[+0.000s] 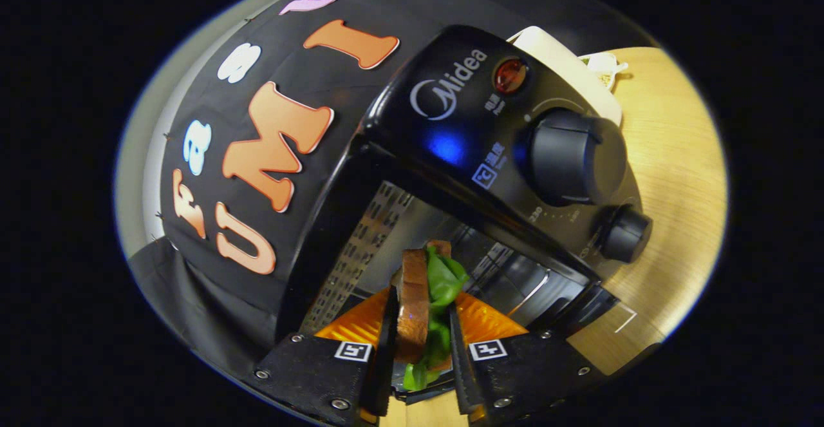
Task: Open the toaster oven, put the food inside, and close the toaster oven door.
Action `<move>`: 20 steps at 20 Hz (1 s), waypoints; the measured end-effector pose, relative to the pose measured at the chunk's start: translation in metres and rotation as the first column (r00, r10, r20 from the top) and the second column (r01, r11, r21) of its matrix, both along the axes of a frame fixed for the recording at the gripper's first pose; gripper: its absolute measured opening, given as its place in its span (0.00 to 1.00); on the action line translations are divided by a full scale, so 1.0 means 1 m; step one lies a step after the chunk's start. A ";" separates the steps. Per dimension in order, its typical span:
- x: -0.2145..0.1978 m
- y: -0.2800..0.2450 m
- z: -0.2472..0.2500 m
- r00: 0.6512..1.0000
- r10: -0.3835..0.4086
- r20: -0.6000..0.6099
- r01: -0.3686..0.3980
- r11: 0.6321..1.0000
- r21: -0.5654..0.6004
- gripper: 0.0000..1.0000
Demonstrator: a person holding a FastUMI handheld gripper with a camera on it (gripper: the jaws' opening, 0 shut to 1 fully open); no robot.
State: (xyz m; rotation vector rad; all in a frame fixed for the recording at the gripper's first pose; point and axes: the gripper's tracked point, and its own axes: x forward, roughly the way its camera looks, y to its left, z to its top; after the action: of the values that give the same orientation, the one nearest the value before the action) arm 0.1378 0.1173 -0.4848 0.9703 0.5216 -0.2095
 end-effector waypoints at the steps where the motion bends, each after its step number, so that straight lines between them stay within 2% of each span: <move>1: -0.002 -0.004 0.001 1.000 0.004 -0.020 -0.005 0.999 -0.052 0.44; 3: -0.005 -0.015 -0.001 0.998 0.026 -0.064 -0.039 0.979 -0.201 0.53; 5: -0.006 -0.018 0.004 0.993 0.065 -0.096 -0.093 0.941 -0.326 0.62; 8: -0.020 -0.018 0.002 0.981 0.132 -0.141 -0.179 0.892 -0.415 0.77; 11: -0.038 -0.022 0.016 0.969 0.191 -0.157 -0.244 0.841 -0.484 0.81; 13: -0.051 -0.024 0.021 0.954 0.235 -0.189 -0.300 0.793 -0.530 0.85; 18: -0.100 -0.018 0.041 0.892 0.385 -0.236 -0.446 0.667 -0.597 0.89; 20: -0.123 -0.014 0.044 0.868 0.427 -0.253 -0.487 0.639 -0.595 0.90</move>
State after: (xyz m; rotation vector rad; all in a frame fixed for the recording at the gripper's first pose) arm 0.0147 0.1033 -0.4411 0.1227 0.7021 0.0395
